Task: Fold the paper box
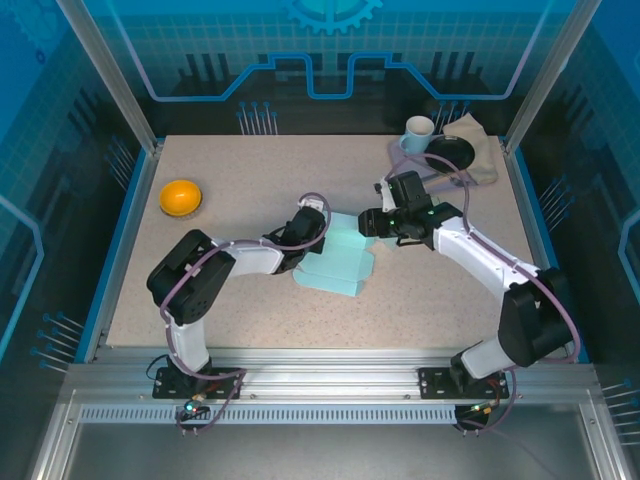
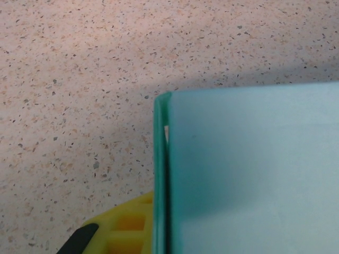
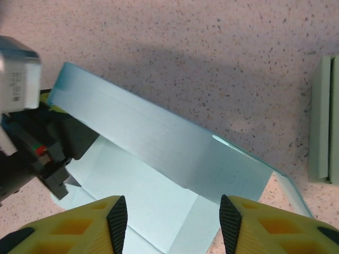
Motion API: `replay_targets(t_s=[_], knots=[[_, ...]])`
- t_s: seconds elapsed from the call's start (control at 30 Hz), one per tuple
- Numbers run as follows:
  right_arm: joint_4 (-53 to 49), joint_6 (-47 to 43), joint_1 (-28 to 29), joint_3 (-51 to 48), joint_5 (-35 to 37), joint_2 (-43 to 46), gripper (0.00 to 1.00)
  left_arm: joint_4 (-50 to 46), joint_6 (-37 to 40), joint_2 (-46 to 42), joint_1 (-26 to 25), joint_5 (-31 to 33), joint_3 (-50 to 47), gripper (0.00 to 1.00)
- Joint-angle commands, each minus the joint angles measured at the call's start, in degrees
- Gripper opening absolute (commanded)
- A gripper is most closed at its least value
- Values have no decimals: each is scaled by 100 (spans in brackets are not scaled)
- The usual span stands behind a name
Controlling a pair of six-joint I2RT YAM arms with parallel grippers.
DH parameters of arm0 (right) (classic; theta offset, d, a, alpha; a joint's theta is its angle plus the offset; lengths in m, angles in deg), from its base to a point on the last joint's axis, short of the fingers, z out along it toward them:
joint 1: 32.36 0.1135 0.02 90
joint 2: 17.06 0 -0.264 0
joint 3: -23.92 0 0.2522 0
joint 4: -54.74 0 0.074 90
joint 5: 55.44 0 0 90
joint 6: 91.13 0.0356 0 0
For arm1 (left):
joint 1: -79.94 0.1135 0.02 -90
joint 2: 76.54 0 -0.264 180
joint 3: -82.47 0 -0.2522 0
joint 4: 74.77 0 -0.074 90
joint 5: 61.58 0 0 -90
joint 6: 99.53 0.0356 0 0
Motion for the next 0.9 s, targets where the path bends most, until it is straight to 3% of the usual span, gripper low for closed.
replay_targets(t_s=[0.0,0.23,0.53,0.63,0.87], knots=[[454,629,-75,-223,-139,-165,53,-822,-242,9,-110,209,-164,2],[1051,1132,-168,-501,-301,-439,54,-864,-453,26,-176,215,-150,2],[2386,1656,-204,-666,-1567,-863,53,-686,-466,-88,-365,12,-187,2],[2643,1801,-203,-765,-1648,-819,41,-770,-529,-110,-405,71,-159,2],[2079,1656,-169,-845,-932,-608,7,-1050,-757,-58,-406,317,-49,2]])
